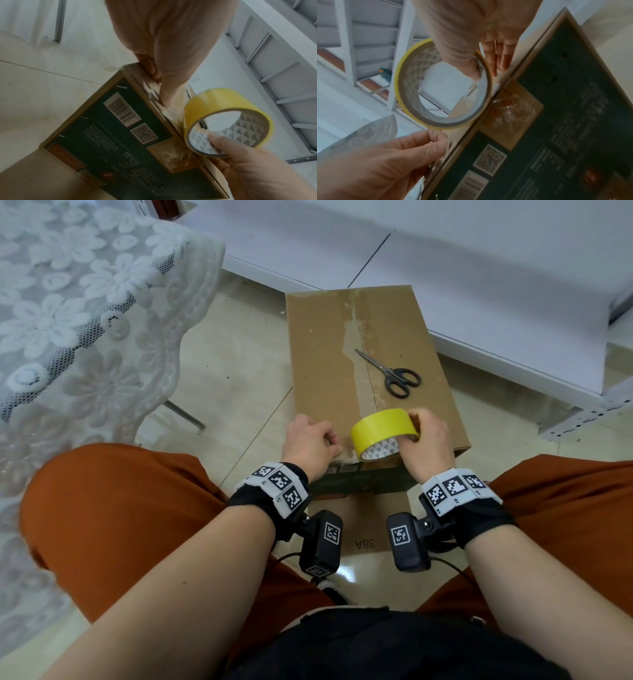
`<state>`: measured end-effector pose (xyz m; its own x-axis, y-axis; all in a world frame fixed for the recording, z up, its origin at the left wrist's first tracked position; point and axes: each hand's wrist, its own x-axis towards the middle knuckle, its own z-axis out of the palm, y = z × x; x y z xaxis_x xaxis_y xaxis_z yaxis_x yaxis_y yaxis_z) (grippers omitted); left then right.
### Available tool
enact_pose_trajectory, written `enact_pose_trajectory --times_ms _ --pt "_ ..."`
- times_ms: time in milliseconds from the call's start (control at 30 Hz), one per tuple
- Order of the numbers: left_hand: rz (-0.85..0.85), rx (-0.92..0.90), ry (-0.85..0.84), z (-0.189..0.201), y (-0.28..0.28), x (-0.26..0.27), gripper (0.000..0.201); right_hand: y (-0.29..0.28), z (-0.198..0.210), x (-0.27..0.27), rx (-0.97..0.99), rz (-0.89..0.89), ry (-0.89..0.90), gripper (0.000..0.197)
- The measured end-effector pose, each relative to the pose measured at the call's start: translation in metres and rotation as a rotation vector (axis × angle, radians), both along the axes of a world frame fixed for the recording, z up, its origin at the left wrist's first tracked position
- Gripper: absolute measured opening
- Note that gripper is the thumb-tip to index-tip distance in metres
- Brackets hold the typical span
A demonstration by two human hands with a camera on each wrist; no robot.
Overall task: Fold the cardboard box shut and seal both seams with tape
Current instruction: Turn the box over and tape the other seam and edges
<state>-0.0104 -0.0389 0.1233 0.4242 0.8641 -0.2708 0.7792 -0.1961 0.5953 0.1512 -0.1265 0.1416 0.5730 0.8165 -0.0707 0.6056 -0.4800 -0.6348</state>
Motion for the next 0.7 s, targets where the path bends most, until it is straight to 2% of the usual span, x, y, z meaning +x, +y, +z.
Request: enact_pose_trajectory --times_ms 133,367,567,700 --pt "0.003 0.007 0.027 0.002 -0.003 0.002 0.010 0.001 -0.012 -0.008 -0.028 -0.050 -0.076 0.014" --pt "0.013 0.002 0.080 0.006 -0.003 0.007 0.014 0.000 -0.017 -0.007 -0.013 -0.006 -0.071 0.025" --pt "0.013 -0.027 0.112 0.008 0.002 0.009 0.019 -0.003 -0.012 0.001 -0.022 0.058 -0.045 0.017" --pt "0.019 -0.042 0.127 0.010 0.003 0.010 0.020 -0.004 -0.009 0.001 -0.009 0.057 -0.022 0.021"
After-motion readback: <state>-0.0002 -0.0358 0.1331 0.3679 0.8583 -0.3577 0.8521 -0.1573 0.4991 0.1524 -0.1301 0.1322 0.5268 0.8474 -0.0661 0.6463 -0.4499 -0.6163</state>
